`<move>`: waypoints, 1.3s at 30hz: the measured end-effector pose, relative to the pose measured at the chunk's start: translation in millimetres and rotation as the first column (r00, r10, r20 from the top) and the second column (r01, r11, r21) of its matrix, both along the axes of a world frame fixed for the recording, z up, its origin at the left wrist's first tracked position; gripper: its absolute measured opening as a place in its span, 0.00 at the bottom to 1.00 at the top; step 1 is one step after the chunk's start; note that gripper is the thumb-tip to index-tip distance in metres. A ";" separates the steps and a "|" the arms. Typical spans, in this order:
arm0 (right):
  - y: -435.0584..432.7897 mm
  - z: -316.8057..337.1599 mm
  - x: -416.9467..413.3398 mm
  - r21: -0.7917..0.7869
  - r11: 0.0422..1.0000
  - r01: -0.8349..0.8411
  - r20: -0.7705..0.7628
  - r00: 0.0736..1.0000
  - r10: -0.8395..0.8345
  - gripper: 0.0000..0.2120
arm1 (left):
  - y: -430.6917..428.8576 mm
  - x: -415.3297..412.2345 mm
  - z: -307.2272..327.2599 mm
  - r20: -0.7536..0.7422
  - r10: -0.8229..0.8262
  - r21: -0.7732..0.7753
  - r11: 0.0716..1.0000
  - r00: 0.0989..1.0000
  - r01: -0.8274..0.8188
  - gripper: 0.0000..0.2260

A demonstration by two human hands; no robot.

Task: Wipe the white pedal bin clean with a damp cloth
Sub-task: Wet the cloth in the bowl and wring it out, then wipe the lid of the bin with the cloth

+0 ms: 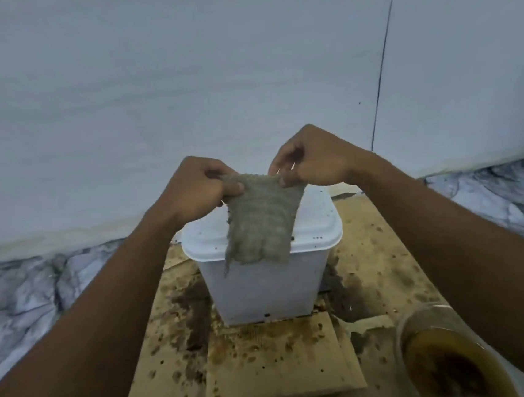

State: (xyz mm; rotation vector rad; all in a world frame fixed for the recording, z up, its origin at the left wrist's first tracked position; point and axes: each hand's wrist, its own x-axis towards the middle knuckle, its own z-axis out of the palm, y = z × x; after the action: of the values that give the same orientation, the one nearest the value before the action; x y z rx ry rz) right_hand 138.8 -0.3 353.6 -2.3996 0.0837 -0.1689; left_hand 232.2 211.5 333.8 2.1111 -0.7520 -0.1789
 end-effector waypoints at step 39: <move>-14.9 -159.7 -20.9 -0.492 0.870 -0.018 0.042 0.998 0.044 0.48 | -24.5 39.9 -94.9 0.342 -0.052 0.656 0.728 0.938 -0.199 0.29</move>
State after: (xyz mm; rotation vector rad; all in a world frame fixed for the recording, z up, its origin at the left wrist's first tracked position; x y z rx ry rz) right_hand 117.9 -15.2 193.9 -2.9040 -0.0272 -0.2636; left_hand 272.1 187.1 238.9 2.9392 -0.8881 -0.0436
